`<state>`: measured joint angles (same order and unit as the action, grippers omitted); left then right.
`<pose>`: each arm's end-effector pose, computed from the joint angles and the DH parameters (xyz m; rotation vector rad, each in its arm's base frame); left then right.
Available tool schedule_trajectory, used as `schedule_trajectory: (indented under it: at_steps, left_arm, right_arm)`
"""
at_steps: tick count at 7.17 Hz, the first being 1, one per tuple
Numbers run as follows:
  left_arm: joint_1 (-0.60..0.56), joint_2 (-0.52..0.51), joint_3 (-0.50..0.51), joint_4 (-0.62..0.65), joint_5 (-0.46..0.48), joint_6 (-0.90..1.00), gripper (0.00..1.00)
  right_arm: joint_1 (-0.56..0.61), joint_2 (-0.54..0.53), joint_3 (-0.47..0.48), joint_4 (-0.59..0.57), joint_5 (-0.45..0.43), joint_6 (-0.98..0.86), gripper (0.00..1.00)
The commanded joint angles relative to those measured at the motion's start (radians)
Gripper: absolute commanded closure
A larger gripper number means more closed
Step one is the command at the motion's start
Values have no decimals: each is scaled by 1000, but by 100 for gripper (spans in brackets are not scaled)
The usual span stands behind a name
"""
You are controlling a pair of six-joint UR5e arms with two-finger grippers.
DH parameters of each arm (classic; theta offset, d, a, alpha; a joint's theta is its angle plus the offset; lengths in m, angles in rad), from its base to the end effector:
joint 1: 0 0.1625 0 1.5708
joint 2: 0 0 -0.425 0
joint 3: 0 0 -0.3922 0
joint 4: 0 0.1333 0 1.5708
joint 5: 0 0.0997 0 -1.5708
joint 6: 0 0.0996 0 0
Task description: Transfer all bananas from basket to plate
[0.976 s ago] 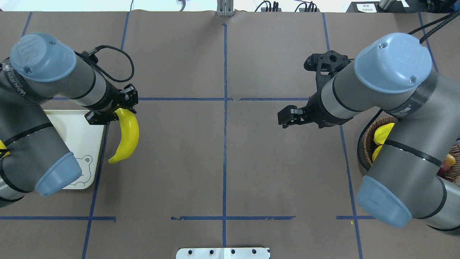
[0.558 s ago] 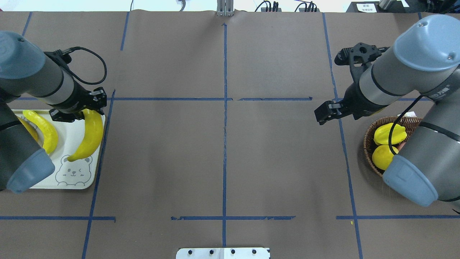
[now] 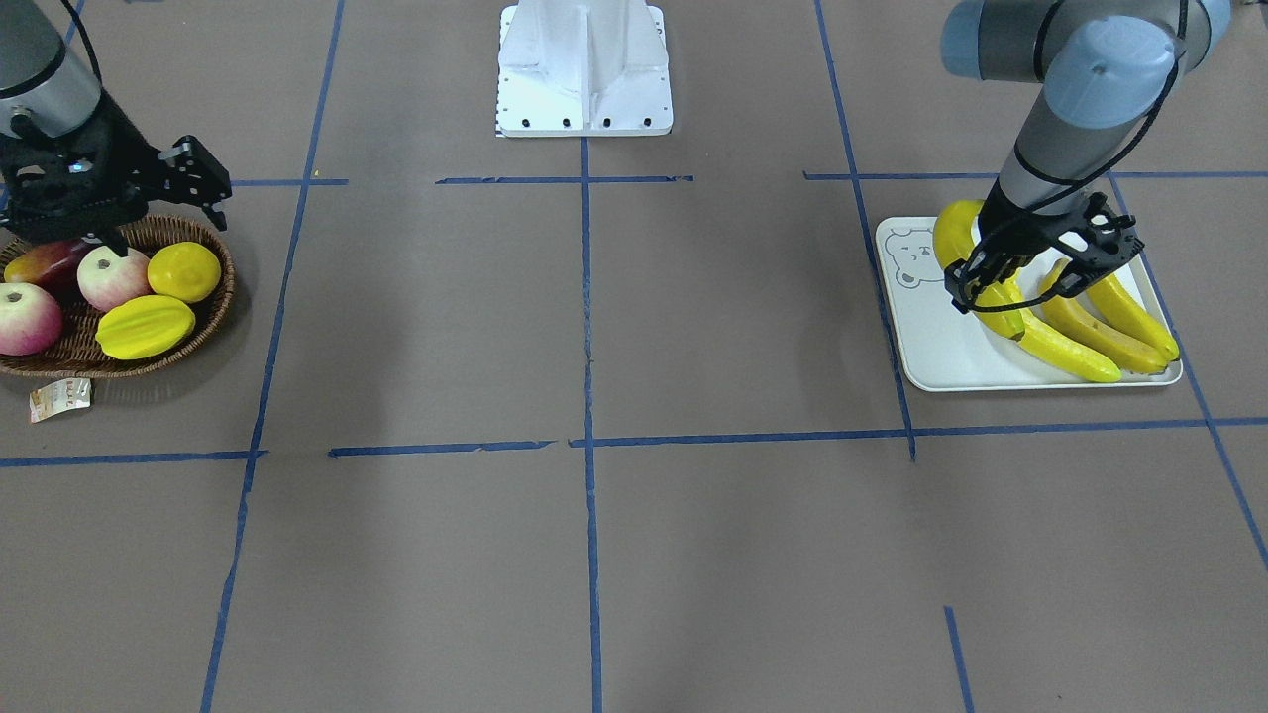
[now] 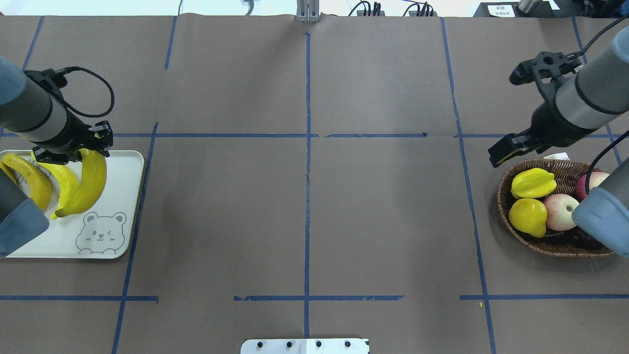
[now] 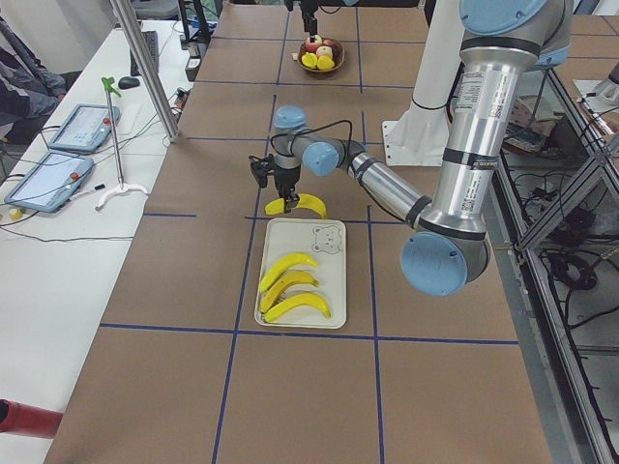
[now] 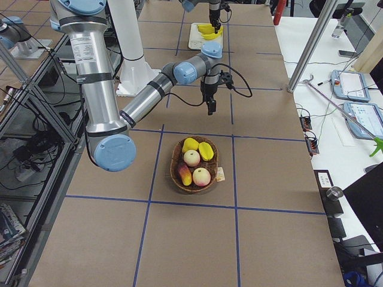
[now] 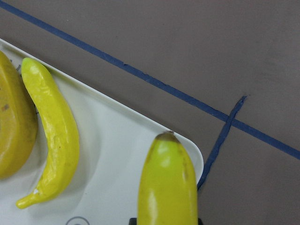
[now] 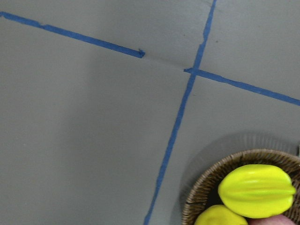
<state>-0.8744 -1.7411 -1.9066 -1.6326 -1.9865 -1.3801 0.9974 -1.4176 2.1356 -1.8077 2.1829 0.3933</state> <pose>0.2802 -0.4802 0.4144 -0.0650 0.6958 -0.5381 -0.1999 -0.4498 0.3506 0.1341 -0.7505 -0.3185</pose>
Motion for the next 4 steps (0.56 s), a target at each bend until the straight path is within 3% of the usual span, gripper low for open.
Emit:
schedule_trajectory:
  at_steps: [1, 2, 4]
  left_arm:
    - [-5, 6, 92, -148, 2, -130, 100]
    - [-8, 20, 131, -192, 2, -152, 100]
    - [-17, 55, 204, -287, 3, -175, 100]
  right_arm:
    - [133, -91, -13, -4, 53, -227, 1]
    - [188, -116, -35, -5, 79, -328, 1]
    - [195, -124, -45, -2, 90, -343, 1]
